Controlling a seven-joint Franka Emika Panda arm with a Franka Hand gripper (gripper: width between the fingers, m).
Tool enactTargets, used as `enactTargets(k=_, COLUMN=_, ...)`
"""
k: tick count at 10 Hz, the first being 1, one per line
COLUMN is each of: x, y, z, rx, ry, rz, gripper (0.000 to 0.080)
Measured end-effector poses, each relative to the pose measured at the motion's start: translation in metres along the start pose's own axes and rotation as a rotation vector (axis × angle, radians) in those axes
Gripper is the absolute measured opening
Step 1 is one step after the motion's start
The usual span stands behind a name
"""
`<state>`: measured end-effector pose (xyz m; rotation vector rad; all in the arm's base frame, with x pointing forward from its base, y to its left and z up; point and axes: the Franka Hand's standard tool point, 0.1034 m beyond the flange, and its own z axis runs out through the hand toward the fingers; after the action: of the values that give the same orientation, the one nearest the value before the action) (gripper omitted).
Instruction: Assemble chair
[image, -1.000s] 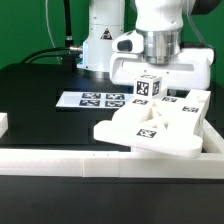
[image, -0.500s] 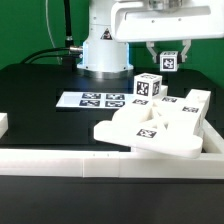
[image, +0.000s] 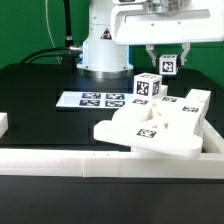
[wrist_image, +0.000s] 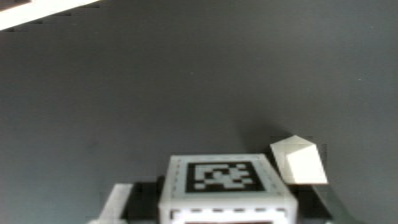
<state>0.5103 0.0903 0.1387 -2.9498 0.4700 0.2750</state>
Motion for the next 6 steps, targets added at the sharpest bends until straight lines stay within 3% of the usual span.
enactTargets(k=1, x=0.0252, y=-0.014, z=-0.0136, rx=0.015, ry=0.034, rz=-0.007, gripper=0.0282)
enactTargets(k=2, x=0.034, y=-0.0191, z=-0.0149, rx=0.017, ry=0.043, rz=-0.01, gripper=0.0282)
enactTargets(k=6, x=0.0321, y=-0.0166, z=-0.0111, rx=0.011, ry=0.037, rz=-0.016, gripper=0.0282)
